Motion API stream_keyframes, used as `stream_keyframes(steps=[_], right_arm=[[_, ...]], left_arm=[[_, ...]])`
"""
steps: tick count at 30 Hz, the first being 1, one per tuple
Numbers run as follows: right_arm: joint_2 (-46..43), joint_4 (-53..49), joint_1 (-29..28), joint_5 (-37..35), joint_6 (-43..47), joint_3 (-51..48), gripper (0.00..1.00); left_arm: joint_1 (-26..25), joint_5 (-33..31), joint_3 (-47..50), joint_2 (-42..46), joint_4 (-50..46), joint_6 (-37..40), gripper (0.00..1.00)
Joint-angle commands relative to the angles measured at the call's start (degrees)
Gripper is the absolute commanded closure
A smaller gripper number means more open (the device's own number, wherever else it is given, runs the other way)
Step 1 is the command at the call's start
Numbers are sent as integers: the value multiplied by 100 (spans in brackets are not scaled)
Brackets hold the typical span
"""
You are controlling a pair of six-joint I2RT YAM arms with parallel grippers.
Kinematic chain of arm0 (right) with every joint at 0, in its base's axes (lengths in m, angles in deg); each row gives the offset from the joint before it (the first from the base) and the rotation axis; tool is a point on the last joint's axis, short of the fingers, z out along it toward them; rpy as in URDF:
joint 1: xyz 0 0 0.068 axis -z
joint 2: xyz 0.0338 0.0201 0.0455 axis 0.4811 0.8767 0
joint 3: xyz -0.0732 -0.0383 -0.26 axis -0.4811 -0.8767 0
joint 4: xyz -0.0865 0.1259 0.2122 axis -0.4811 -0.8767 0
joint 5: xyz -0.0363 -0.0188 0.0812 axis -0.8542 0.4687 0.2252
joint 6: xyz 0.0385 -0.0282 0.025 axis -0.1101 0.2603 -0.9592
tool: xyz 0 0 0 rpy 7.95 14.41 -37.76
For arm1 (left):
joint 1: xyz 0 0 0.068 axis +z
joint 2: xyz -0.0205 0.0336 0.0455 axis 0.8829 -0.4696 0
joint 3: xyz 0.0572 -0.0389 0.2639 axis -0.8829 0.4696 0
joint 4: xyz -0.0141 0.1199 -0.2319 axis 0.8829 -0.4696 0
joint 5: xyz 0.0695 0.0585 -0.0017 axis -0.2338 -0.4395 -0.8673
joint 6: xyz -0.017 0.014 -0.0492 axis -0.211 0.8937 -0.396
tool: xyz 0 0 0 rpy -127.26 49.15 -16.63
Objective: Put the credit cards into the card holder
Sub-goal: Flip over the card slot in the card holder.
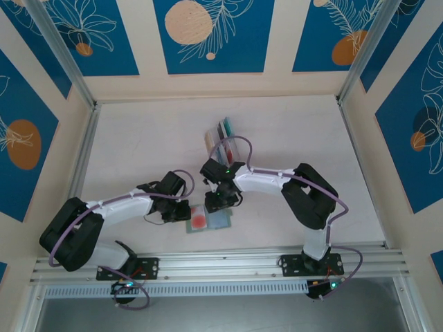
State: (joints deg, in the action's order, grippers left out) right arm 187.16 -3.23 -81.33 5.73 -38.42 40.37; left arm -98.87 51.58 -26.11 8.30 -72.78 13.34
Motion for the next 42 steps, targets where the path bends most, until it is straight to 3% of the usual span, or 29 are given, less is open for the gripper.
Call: stream_keyframes(steps=[1,4,11,12,23,34,40,42], right_arm=[[306,-234,-166,-691,-83,25,59],[417,-215,-260,-785,-226,-40,63],[246,33,-282,-600,-414,-262,99],[102,81,-238,-561,-419,-307,100],[-843,968,274,1008,-607,-597,100],[-110,1527,169,2032,-1116,-285,100],[11,2211,343,2990,-1487,-380,84],[-25,2364,402,3207,-1566,-410,74]], left_arm=[[-218,154,340,-521,495,60,87],[-230,164,350,-575,543,73,87],[-235,178,396,-619,631,63,87],[-245,170,406,-615,638,75,87],[-493,205,554,-773,1070,-221,87],[-649,386,568,-785,1507,-674,87],[-525,631,759,-713,1755,-812,85],[-441,908,887,-660,2028,-921,83]])
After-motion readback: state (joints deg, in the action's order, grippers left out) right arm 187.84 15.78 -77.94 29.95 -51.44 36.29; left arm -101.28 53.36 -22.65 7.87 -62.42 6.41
